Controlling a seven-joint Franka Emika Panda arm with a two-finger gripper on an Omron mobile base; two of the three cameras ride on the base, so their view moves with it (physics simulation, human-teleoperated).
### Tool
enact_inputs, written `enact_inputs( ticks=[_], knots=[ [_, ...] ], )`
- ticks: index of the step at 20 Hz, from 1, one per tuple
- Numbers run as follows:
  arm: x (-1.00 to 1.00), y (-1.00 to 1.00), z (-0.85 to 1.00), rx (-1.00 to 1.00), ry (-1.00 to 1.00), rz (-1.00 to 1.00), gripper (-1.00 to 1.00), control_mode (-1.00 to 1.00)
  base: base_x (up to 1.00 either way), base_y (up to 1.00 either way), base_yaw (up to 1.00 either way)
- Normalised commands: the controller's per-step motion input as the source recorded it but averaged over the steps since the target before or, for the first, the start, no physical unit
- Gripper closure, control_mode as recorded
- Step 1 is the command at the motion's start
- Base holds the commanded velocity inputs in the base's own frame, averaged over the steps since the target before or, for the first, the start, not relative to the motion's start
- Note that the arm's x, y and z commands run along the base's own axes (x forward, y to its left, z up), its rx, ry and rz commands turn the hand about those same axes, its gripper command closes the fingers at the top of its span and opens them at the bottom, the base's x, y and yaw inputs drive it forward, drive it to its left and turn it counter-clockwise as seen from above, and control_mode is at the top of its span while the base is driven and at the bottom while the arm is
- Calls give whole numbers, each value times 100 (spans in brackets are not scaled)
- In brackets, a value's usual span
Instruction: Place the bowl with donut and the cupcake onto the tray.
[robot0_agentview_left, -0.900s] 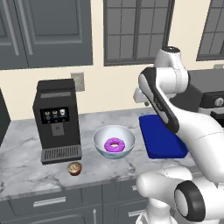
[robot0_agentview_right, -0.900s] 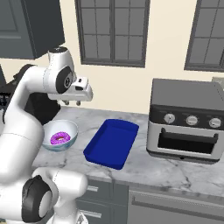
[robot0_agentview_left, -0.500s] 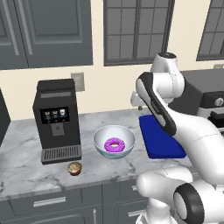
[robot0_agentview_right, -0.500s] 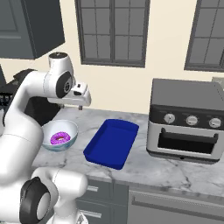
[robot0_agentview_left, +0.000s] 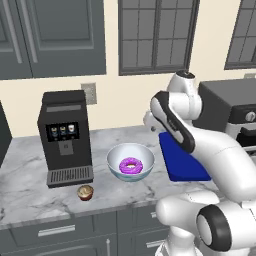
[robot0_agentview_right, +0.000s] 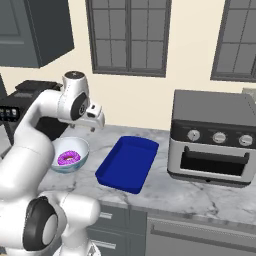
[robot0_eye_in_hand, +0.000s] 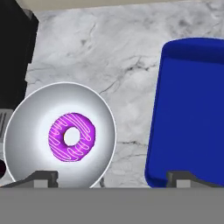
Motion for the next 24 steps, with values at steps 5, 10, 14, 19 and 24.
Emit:
enact_inputs(
  ticks=[5,10,14,19,24],
  knots=[
    [26,1,-27,1,8,-1,-100,-100,0,0,0],
    [23,6,-40,0,3,-1,-100,-100,0,0,0],
    [25,10,-52,0,0,-1,-100,-100,0,0,0],
    [7,11,-58,-2,0,-2,-100,-100,0,0,0],
    [9,4,-61,-2,0,-1,-100,-100,0,0,0]
  ],
)
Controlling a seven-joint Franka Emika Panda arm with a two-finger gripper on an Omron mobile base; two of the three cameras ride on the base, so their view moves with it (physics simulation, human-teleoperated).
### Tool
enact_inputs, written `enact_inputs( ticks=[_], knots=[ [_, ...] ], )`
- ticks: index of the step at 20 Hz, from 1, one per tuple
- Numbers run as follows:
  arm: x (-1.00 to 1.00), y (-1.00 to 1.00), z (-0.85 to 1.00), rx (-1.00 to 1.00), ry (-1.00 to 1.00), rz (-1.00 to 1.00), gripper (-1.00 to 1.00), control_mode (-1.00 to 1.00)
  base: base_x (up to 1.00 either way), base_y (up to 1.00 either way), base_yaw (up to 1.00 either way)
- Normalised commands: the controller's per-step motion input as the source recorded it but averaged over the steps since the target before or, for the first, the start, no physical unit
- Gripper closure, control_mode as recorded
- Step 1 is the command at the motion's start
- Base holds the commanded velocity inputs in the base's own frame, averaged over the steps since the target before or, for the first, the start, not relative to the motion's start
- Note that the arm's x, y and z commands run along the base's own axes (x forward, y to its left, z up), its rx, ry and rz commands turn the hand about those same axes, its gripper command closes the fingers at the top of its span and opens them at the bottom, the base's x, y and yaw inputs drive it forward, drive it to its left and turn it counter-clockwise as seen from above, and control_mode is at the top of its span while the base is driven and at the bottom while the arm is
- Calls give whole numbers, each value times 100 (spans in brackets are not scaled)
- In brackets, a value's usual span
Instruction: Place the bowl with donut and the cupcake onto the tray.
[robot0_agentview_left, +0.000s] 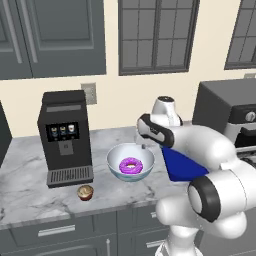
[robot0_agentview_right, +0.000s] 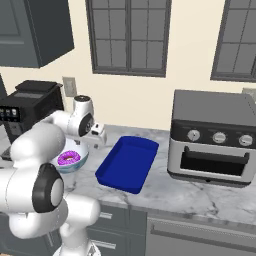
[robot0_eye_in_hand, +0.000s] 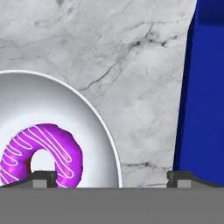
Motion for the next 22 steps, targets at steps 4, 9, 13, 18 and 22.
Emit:
enact_inputs(
  ticks=[4,9,13,18,22],
  knots=[
    [23,4,-49,-1,0,0,-100,-100,0,0,0],
    [17,0,-27,3,0,0,-100,-100,0,0,0],
    [7,8,-24,3,0,0,100,-100,0,0,0],
    [0,5,-2,0,1,0,100,-100,0,0,0],
    [-1,-9,0,0,0,0,100,-100,0,0,0]
  ],
)
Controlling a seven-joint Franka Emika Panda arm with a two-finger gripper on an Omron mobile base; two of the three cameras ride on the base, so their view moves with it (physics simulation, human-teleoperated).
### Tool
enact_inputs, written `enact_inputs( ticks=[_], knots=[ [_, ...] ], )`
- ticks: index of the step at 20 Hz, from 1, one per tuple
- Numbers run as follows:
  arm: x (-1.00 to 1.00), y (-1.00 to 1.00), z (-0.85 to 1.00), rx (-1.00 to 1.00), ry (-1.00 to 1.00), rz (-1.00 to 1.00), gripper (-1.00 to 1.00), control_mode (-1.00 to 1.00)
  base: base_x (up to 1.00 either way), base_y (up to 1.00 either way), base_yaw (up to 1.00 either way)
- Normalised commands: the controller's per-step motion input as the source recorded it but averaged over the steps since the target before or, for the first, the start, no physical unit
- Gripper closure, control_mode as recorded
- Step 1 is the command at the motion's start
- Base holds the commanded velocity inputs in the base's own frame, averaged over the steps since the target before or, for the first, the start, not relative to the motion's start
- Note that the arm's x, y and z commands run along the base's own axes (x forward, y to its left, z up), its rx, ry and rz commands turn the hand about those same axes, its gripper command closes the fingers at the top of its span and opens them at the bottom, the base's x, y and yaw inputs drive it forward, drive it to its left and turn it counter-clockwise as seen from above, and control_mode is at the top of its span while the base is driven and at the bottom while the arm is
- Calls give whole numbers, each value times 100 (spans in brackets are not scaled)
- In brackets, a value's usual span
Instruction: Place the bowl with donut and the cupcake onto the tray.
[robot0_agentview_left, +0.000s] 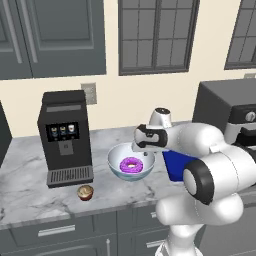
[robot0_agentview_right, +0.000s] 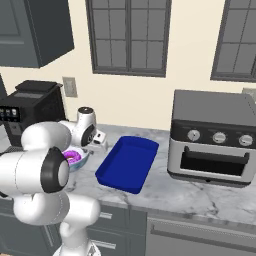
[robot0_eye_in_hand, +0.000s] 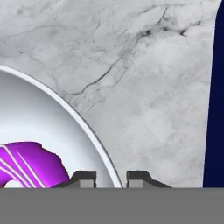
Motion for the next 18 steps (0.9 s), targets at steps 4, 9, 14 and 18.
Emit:
enact_inputs(
  ticks=[4,9,14,18],
  knots=[
    [0,-54,27,5,0,-9,100,-100,0,0,0],
    [-1,-63,57,17,0,-10,100,-100,0,0,0],
    [0,-56,71,25,3,-8,100,-100,0,0,0],
    [0,-74,43,8,19,-13,100,-100,0,0,0]
  ],
)
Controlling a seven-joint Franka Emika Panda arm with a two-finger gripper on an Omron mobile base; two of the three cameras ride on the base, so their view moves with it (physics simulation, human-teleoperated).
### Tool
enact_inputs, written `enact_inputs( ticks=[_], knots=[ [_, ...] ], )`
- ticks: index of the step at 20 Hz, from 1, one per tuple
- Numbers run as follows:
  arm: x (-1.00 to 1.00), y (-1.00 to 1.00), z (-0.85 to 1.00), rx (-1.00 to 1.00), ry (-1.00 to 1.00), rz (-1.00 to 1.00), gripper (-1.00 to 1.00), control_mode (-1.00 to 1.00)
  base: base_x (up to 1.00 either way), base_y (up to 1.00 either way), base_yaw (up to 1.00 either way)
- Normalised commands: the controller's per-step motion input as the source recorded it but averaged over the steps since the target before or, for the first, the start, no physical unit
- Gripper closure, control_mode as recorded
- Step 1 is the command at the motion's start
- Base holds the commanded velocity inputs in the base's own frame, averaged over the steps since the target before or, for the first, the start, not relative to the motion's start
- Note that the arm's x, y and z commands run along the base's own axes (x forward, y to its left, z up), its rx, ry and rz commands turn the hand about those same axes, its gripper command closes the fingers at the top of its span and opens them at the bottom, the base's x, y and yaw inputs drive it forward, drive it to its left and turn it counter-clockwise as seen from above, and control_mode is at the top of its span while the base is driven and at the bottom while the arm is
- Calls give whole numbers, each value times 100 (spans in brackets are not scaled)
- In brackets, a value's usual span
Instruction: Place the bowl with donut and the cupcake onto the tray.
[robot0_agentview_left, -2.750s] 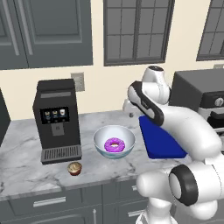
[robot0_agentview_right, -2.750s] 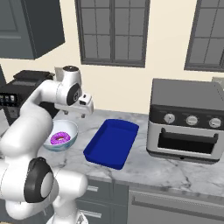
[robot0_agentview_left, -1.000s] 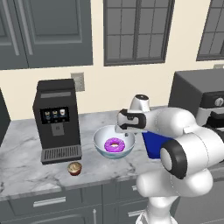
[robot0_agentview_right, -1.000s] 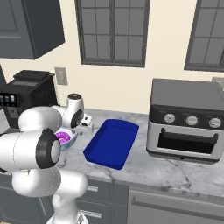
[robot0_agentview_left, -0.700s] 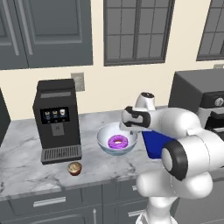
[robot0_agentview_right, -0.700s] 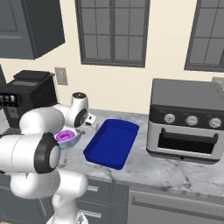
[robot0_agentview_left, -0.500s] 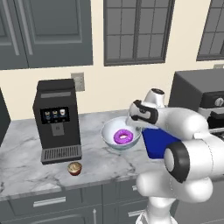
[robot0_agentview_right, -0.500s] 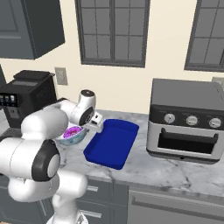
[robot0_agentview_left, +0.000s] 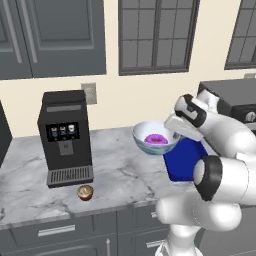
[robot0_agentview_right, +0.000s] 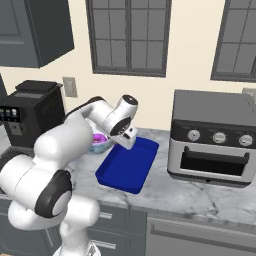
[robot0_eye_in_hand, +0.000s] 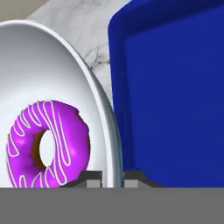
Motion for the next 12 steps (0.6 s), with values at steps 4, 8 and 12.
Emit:
enact_inputs(
  ticks=[4,8,12],
  knots=[
    [7,-55,-9,-9,11,-30,100,-100,0,0,0],
    [0,-69,7,5,0,-21,100,-100,0,0,0],
    [-4,-53,7,3,0,-12,100,-100,0,0,0]
  ],
)
